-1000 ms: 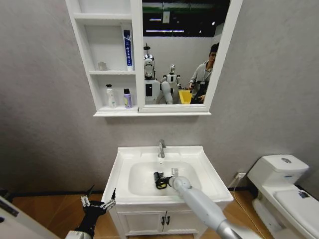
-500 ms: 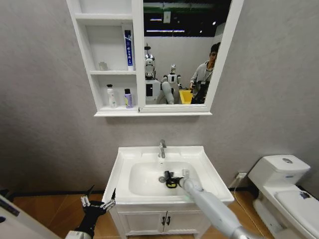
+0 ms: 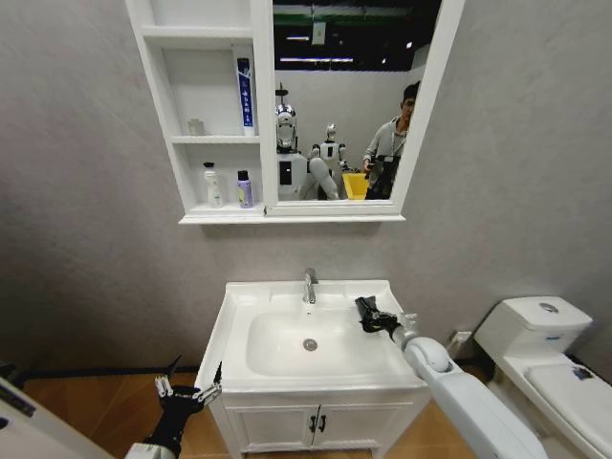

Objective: Move facial cleanser and shampoo from washbasin to cabinet, then wipe washbasin with towel.

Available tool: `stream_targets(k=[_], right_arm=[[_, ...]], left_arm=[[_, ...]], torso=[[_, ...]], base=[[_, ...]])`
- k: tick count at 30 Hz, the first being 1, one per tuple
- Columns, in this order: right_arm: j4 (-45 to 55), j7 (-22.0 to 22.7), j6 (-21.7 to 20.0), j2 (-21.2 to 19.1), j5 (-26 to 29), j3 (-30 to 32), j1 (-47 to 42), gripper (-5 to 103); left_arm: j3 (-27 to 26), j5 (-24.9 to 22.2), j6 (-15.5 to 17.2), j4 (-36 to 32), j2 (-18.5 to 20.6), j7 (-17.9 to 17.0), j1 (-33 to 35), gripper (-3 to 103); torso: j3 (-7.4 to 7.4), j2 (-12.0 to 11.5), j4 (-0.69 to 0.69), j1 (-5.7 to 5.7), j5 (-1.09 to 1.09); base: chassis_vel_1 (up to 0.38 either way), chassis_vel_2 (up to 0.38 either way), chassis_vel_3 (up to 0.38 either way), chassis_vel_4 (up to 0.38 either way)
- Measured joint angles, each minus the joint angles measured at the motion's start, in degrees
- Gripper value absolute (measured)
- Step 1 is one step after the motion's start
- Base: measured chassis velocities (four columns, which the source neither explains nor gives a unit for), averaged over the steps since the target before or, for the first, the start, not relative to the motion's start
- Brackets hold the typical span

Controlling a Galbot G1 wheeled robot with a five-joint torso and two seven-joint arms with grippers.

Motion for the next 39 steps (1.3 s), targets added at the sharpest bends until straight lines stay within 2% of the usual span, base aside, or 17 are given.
stream_targets(k=[9,12,13,15,16,18,22,23,25,26,29,30,31,33,34,35,39], right_arm=[[-11.03,-1.31,4.49,2.01,-1.22,-3.59,8.20,-3],[-13.25,-1.40,4.67,2.39,2.71,-4.43,9.98,11],[-13.25,-1.40,4.67,2.39,2.71,-4.43,9.98,11],[-13.70,-1.83,4.10,2.37,5.88,-5.17,10.36,22],[-13.70,-1.83,4.10,2.37,5.88,-5.17,10.36,22],[-13.24,-1.89,3.65,2.30,6.23,-5.38,10.13,33],[-11.61,-1.14,2.83,1.90,6.06,-4.87,9.22,49],[-11.61,-1.14,2.83,1.90,6.06,-4.87,9.22,49],[-10.44,-0.67,2.36,1.39,5.10,-3.97,8.18,59],[-10.44,-0.67,2.36,1.39,5.10,-3.97,8.18,59],[-7.68,-0.41,2.07,0.43,3.43,-1.74,5.21,76],[-7.68,-0.41,2.07,0.43,3.43,-1.74,5.21,76],[-6.76,-0.39,2.18,0.21,2.56,-0.90,4.19,82],[-5.56,-0.33,2.40,-0.10,1.39,0.26,2.97,82],[-3.83,-0.56,2.70,-0.65,-0.01,1.85,1.39,92],[-2.57,-0.97,3.13,-1.16,-0.44,2.91,0.23,96],[2.91,-1.76,4.60,-2.79,-0.89,6.59,-4.35,100]], left_arm=[[0.01,0.00,0.00,0.00,0.00,0.00,0.00,100],[0.01,0.00,0.00,0.00,0.00,0.00,0.00,100],[0.01,0.00,0.00,0.00,0.00,0.00,0.00,100],[0.01,0.00,0.00,0.00,0.00,0.00,0.00,100],[0.01,0.00,0.00,0.00,0.00,0.00,0.00,100],[0.01,0.00,0.00,0.00,0.00,0.00,0.00,100],[0.01,0.00,0.00,0.00,0.00,0.00,0.00,100],[0.01,0.00,0.00,0.00,0.00,0.00,0.00,100],[0.01,0.00,0.00,0.00,0.00,0.00,0.00,100],[0.01,0.00,0.00,0.00,0.00,0.00,0.00,100],[0.01,0.00,0.00,0.00,0.00,0.00,0.00,100],[0.01,0.00,0.00,0.00,0.00,0.00,0.00,100],[0.01,0.00,0.00,0.00,0.00,0.00,0.00,100],[0.01,0.00,0.00,0.00,0.00,0.00,0.00,100],[0.01,0.00,0.00,0.00,0.00,0.00,0.00,100],[0.01,0.00,0.00,0.00,0.00,0.00,0.00,100],[0.01,0.00,0.00,0.00,0.00,0.00,0.00,100]], torso=[[0.00,0.00,0.02,0.00,-0.02],[0.00,0.00,0.02,0.00,-0.02],[0.00,0.00,0.02,0.00,-0.02],[0.00,0.00,0.02,0.00,-0.02],[0.00,0.00,0.02,0.00,-0.02],[0.00,0.00,0.01,0.00,-0.02],[0.00,0.00,0.02,0.00,-0.01],[0.00,0.00,0.02,0.00,-0.01],[0.00,0.00,0.02,0.00,-0.02],[0.00,0.00,0.02,0.00,-0.02],[0.00,0.00,0.01,0.00,-0.02],[0.00,0.00,0.01,0.00,-0.02],[0.00,0.00,0.02,0.00,-0.01],[0.00,0.00,0.01,0.00,0.00],[0.00,0.00,0.00,0.00,-0.01],[0.00,0.00,0.00,0.00,-0.03],[0.00,0.00,0.01,0.01,-0.01]], base=[[0.000,0.000,0.000,0.000],[0.000,0.000,0.000,0.000],[0.000,0.000,0.000,0.000],[0.000,0.000,0.000,0.000],[0.000,0.000,0.000,0.000],[0.000,0.000,0.000,0.000],[0.000,0.000,0.000,0.000],[0.000,0.000,0.000,0.000],[0.000,0.000,0.000,0.000],[0.000,0.000,0.000,0.000],[0.000,0.000,0.000,0.000],[0.000,0.000,0.000,0.000],[0.000,0.000,0.000,0.000],[0.000,0.000,0.000,0.000],[0.000,0.000,0.000,0.000],[0.000,0.000,0.000,0.000],[0.000,0.000,0.000,0.000]])
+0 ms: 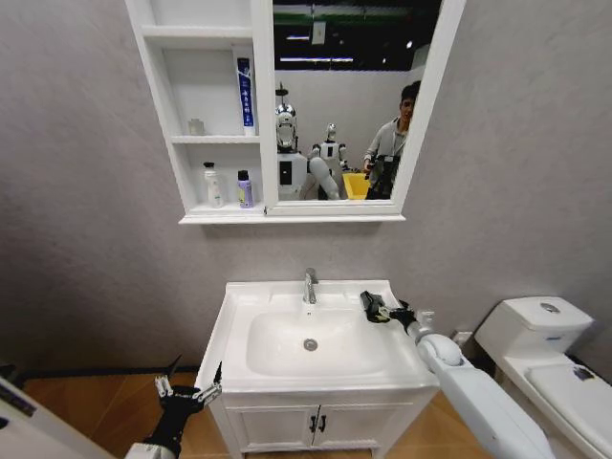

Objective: Move facial cleanser and shampoo from washbasin to cabinet, then wipe washbasin with towel.

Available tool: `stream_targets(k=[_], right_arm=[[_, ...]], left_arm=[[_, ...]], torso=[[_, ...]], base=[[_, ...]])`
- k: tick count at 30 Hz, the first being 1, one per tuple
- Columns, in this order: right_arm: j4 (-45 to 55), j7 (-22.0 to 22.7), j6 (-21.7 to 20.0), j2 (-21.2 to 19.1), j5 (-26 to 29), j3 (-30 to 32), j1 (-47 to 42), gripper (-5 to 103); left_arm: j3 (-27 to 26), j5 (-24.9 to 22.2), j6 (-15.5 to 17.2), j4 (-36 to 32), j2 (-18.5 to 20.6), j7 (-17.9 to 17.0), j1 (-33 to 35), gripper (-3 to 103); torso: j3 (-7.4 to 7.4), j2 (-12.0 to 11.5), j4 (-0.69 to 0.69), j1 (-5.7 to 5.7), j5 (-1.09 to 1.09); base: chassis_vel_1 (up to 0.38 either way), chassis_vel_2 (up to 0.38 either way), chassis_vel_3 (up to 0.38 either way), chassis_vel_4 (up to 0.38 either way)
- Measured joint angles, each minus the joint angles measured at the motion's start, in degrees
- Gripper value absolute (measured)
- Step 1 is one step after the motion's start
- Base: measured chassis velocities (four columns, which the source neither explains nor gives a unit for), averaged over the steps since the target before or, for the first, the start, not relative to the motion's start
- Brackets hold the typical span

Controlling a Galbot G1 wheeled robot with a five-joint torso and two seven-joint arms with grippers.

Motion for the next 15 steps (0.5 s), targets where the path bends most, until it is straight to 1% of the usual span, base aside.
stream_targets(k=[1,2,3,4,5,6,7,8,9,10,11,12,13,14,15], right_arm=[[0.00,0.00,0.00,0.00,0.00,0.00,0.00,100],[4.70,1.58,-0.13,-0.74,0.29,2.25,-3.31,100],[9.44,4.42,-0.48,-1.24,0.29,4.10,-6.58,100],[9.44,4.42,-0.48,-1.24,0.29,4.10,-6.58,100],[11.91,5.84,-0.81,-1.41,0.04,5.06,-8.29,100],[18.27,8.44,-1.84,-1.68,-1.12,8.32,-13.60,100],[18.27,8.44,-1.84,-1.68,-1.12,8.32,-13.60,100],[24.92,9.93,-2.29,-1.24,-3.60,13.86,-21.43,100],[29.76,9.92,-2.24,-0.08,-5.57,18.81,-27.85,100],[34.79,9.60,-1.71,1.89,-7.56,23.87,-34.65,100],[34.79,9.60,-1.71,1.89,-7.56,23.87,-34.65,100],[39.37,9.28,-0.90,4.60,-9.09,27.95,-41.60,100],[47.88,8.92,1.19,11.98,-11.87,33.31,-53.23,100],[50.27,8.93,1.54,15.93,-12.65,34.56,-56.46,100],[50.27,8.93,1.54,15.93,-12.65,34.56,-56.46,100]], left_arm=[[0.00,0.00,0.00,0.00,0.00,0.00,0.00,100],[0.00,0.00,0.00,0.00,0.00,0.00,0.00,100],[0.00,0.00,0.00,0.00,0.00,0.00,0.00,100],[0.00,0.00,0.00,0.00,0.00,0.00,0.00,100],[0.01,0.00,0.00,0.00,0.00,0.00,0.00,100],[0.01,0.00,0.00,0.00,0.00,0.00,0.00,100],[0.01,0.00,0.00,0.00,0.00,0.00,0.00,100],[0.00,0.00,0.00,0.00,0.00,0.00,0.00,100],[0.00,0.00,0.00,0.00,0.00,0.00,0.00,100],[0.00,0.00,0.00,0.00,0.00,0.00,0.00,100],[0.00,0.00,0.00,0.00,0.00,0.00,0.00,100],[0.00,0.00,0.00,0.00,0.01,0.00,0.00,100],[0.01,0.00,0.00,0.00,0.00,0.00,0.00,100],[0.00,0.00,-0.01,0.00,0.01,0.00,0.00,100],[0.00,0.00,-0.01,0.00,0.01,0.00,0.00,100]], torso=[[0.00,0.00,0.00,0.00,0.00],[0.00,0.00,0.01,0.00,-0.01],[0.00,0.00,0.00,0.00,-0.01],[0.00,0.00,0.00,0.00,-0.01],[0.00,0.00,0.00,0.00,0.00],[0.00,0.00,0.02,0.00,-0.01],[0.00,0.00,0.02,0.00,-0.01],[-0.01,0.00,0.01,-0.01,-0.02],[-0.01,0.00,0.00,-0.01,0.01],[-0.01,0.01,-0.01,-0.01,-0.02],[-0.01,0.01,-0.01,-0.01,-0.02],[-0.02,0.01,-0.04,-0.02,-0.04],[-0.02,0.01,0.00,-0.03,-0.03],[-0.02,0.02,-0.01,-0.03,-0.02],[-0.02,0.02,-0.01,-0.03,-0.02]], base=[[0.000,0.000,0.000,0.000],[0.000,0.000,0.000,0.000],[0.000,0.000,0.000,0.000],[0.000,0.000,0.000,0.000],[0.000,0.000,0.000,0.000],[0.000,0.000,0.000,0.000],[0.000,0.000,0.000,0.000],[0.000,0.000,0.000,0.000],[0.000,0.000,0.000,0.000],[0.000,0.000,0.000,0.000],[0.000,0.000,0.000,0.000],[0.000,0.000,0.000,0.000],[0.000,0.000,0.000,0.000],[0.000,0.000,0.000,0.000],[0.000,0.000,0.000,0.000]])
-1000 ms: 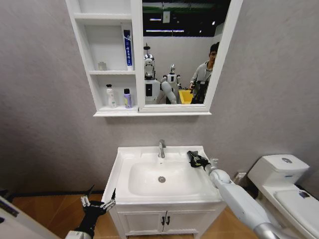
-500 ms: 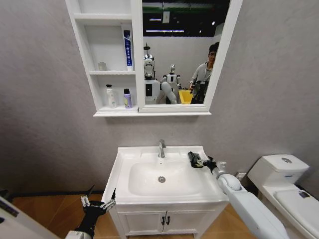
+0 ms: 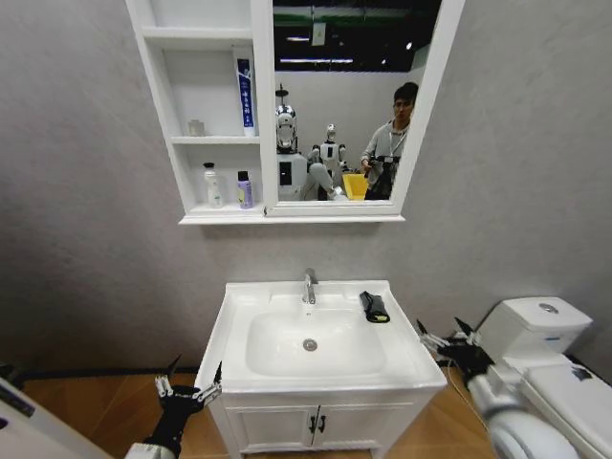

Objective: Move facial cleanser and shampoo from washbasin to cabinet, then wipe washbasin with towel.

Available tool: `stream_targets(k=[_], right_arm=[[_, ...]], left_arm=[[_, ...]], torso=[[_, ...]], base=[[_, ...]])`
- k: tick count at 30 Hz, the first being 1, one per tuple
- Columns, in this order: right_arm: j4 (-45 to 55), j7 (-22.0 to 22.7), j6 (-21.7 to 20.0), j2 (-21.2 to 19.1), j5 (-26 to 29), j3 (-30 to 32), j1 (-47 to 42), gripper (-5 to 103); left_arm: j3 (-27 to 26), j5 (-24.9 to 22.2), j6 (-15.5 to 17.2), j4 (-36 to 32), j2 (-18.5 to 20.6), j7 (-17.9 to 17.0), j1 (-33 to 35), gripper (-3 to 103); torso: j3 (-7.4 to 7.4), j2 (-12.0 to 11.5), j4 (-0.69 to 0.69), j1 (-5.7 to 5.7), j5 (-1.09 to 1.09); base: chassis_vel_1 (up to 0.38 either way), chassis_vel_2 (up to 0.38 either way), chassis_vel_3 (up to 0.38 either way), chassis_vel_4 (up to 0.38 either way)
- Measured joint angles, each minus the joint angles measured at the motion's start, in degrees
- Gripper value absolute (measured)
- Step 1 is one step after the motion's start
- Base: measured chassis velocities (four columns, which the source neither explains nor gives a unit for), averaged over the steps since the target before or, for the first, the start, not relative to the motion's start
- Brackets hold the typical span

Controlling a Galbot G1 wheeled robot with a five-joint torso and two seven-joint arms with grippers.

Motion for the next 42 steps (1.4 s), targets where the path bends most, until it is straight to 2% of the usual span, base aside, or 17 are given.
stream_targets(k=[1,2,9,30,42], right_arm=[[2.75,0.20,0.09,4.02,-0.05,0.82,-3.92,100],[4.52,0.29,0.12,6.06,0.13,1.11,-6.29,100],[8.07,-0.74,3.10,10.40,-0.63,2.17,-12.70,100],[7.58,-1.08,3.16,10.24,-0.52,1.80,-11.96,100],[7.47,-1.08,3.12,10.19,-0.47,1.74,-11.84,100]], left_arm=[[-0.01,0.00,0.00,0.00,-0.01,0.00,0.00,100],[0.00,0.00,0.00,0.00,0.00,0.00,0.00,100],[0.00,0.00,0.00,0.00,-0.01,0.00,0.00,100],[0.00,0.00,0.00,0.00,0.00,0.00,0.00,100],[0.00,0.00,0.01,0.00,-0.01,0.00,-0.01,100]], torso=[[0.00,0.00,-0.01,0.00,0.01],[0.01,0.00,-0.02,0.00,-0.01],[0.02,0.00,0.01,0.01,0.00],[0.03,-0.02,0.01,0.04,0.02],[0.03,-0.02,0.01,0.03,-0.01]], base=[[0.000,0.000,0.000,0.000],[0.000,0.000,0.000,0.000],[0.000,0.000,0.000,0.000],[0.000,0.000,0.000,0.000],[0.160,-0.118,-0.142,0.108]])
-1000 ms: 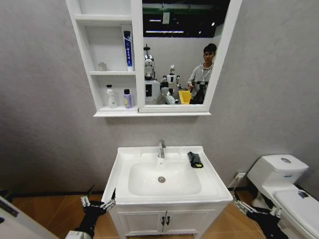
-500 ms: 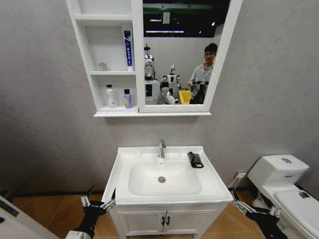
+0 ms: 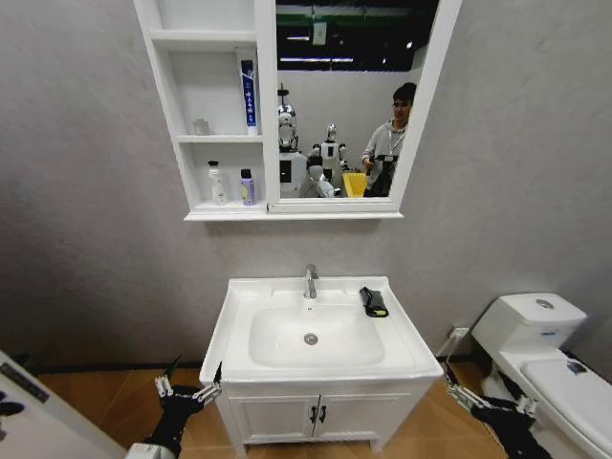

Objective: Move facial cleanser and shampoo from washbasin to cabinet, then wipe washbasin with towel.

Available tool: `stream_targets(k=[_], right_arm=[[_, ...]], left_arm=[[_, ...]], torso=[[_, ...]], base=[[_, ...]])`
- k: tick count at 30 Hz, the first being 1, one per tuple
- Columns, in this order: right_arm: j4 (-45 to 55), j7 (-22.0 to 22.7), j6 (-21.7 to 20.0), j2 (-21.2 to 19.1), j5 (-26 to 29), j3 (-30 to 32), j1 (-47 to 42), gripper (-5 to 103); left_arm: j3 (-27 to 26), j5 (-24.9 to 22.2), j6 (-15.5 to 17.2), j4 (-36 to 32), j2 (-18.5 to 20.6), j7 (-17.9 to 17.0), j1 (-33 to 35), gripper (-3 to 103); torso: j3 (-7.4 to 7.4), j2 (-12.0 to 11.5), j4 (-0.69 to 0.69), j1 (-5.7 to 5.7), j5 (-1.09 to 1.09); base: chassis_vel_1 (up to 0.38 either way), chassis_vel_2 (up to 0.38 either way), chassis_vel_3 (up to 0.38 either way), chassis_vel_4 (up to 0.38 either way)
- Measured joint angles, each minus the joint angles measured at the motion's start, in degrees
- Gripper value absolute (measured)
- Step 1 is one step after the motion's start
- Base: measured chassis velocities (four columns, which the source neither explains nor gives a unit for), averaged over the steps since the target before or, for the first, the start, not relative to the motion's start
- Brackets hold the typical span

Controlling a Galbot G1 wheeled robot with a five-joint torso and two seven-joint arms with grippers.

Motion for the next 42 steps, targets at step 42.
stream_targets(k=[42], right_arm=[[-0.11,0.01,-0.07,0.00,0.03,-0.08,0.04,100]], left_arm=[[-0.01,0.00,0.00,0.01,0.00,0.00,0.04,100]], torso=[[-0.04,0.06,0.03,-0.08,-0.01]], base=[[0.343,-0.289,-0.350,0.289]])
